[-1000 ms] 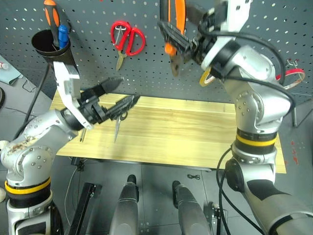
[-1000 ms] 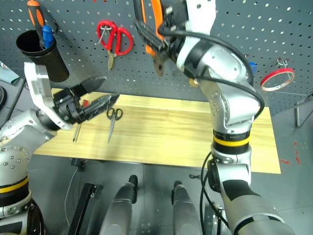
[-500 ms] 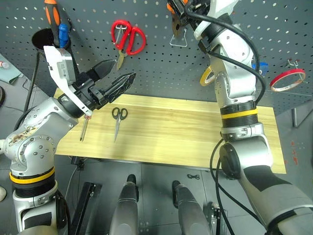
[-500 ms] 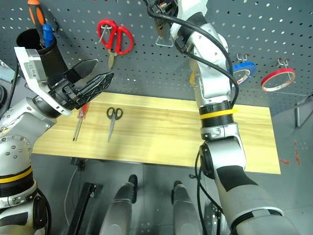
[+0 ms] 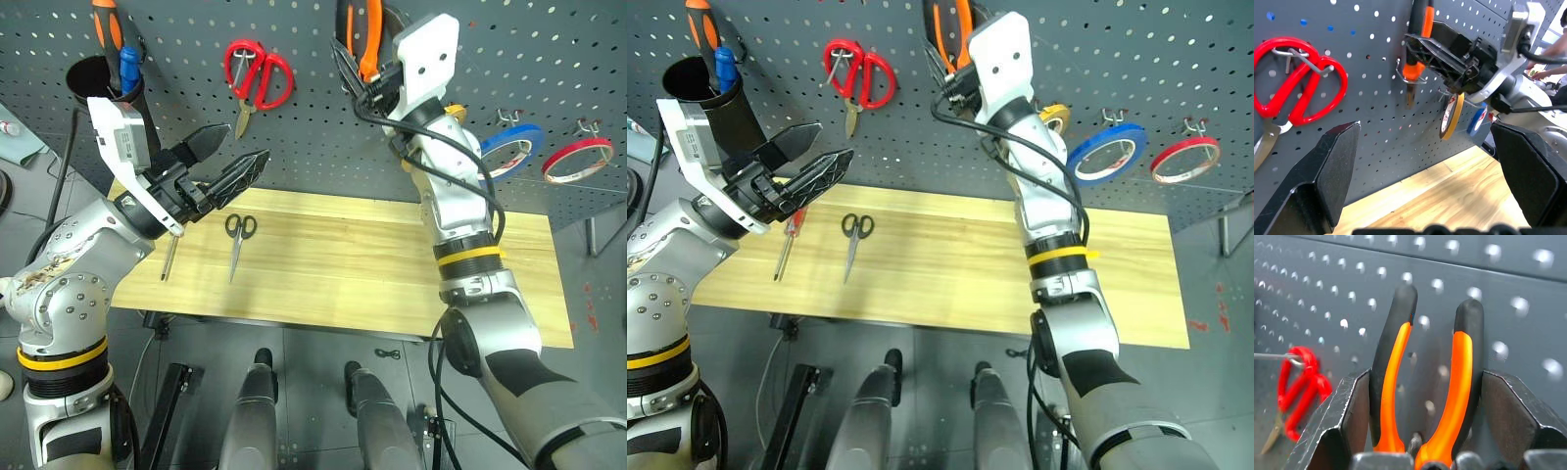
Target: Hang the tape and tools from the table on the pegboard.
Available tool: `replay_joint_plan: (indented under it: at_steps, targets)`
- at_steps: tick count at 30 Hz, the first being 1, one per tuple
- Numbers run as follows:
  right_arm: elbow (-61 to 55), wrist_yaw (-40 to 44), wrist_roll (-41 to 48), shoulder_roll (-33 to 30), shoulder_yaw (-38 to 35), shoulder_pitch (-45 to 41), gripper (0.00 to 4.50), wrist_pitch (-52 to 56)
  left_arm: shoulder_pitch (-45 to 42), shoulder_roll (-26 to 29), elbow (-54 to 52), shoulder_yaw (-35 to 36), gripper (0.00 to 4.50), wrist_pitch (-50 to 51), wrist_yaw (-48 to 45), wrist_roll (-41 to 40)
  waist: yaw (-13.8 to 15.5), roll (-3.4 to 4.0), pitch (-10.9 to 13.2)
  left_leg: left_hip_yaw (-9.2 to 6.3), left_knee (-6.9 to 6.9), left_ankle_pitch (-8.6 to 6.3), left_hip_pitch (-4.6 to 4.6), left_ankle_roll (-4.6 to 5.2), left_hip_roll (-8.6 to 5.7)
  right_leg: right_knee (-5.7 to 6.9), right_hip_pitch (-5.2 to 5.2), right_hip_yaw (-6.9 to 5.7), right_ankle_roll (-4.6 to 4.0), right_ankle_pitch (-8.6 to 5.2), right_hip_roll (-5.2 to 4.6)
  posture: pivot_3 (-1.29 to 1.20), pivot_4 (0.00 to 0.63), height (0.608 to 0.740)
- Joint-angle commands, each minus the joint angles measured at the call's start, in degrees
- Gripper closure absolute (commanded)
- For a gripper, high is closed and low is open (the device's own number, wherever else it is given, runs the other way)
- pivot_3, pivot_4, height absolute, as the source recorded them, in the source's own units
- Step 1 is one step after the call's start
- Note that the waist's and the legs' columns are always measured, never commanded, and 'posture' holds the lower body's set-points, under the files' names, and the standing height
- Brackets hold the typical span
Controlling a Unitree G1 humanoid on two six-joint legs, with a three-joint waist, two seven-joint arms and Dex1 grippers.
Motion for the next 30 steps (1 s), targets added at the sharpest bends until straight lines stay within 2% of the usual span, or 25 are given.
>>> replay_joint_plan:
  at_steps: [1,2,3,8,12,19,26,30]
  targets:
    - [-3.92,-0.70,0.12,-0.77,-0.62,0.05,0.43,0.40,-0.31,0.91,-2.13,1.10,0.00,-0.54,-0.59,-0.92,0.03,0.00,0.00,0.00,0.00,0.00,-0.01,0.00,0.00,0.00,0.00,0.00,0.00,0.00,0.00,0.18,0.397,0.740]
    - [-4.03,-0.73,0.17,-0.96,-0.77,0.11,0.09,0.57,-0.45,0.99,-1.90,1.05,0.00,-0.53,-0.76,-0.86,0.05,0.00,0.00,-0.01,0.00,0.00,-0.01,0.00,0.00,0.00,0.00,-0.01,0.00,0.00,0.00,0.18,0.397,0.740]
    - [-4.29,-0.78,0.17,-1.14,-0.88,0.22,0.01,0.71,-0.59,1.06,-1.65,0.98,0.00,-0.59,-0.98,-0.75,0.05,0.00,0.00,0.00,0.00,0.00,-0.01,0.00,0.00,-0.01,0.00,-0.01,0.00,0.00,0.00,0.18,0.393,0.740]
    - [-7.63,2.33,1.98,-2.91,-1.07,1.65,0.01,3.42,0.56,1.15,-1.07,-0.22,0.00,-1.42,-2.54,1.34,0.17,0.00,0.00,0.00,0.01,0.01,-0.01,-0.01,0.00,0.00,0.00,-0.02,0.00,0.00,0.00,0.17,0.388,0.740]
    - [-13.92,6.25,5.06,-5.89,-1.67,4.87,0.01,9.79,4.67,1.35,-1.76,-1.60,0.00,-2.42,-4.35,4.29,0.11,0.00,0.00,0.00,-0.02,0.00,-0.01,-0.01,0.00,-0.03,0.00,-0.01,0.00,0.00,-0.01,0.16,0.388,0.740]
    - [-31.70,16.29,12.23,-16.52,-2.53,14.50,0.01,28.45,11.32,0.87,-0.97,-5.17,0.00,-5.25,-2.61,13.81,0.34,0.00,0.00,0.00,0.00,0.00,-0.02,0.00,-0.01,-0.04,0.01,-0.01,0.00,-0.01,-0.02,0.13,0.387,0.740]
    - [-47.72,19.47,19.05,-23.07,-4.80,26.13,0.01,42.46,12.94,-2.58,2.76,-8.88,0.00,-6.52,5.54,25.13,-0.04,0.00,0.00,0.02,0.06,0.00,-0.01,0.00,-0.01,-0.04,0.03,0.02,0.01,-0.02,-0.02,0.09,0.394,0.740]
    - [-55.91,24.45,28.39,-24.64,-3.67,31.99,0.01,50.73,11.48,-7.49,7.22,-11.02,0.00,-4.18,13.94,31.38,-0.40,-0.01,0.00,0.01,0.11,0.00,-0.02,0.00,-0.01,0.00,0.03,0.03,0.02,-0.02,-0.02,0.06,0.399,0.740]
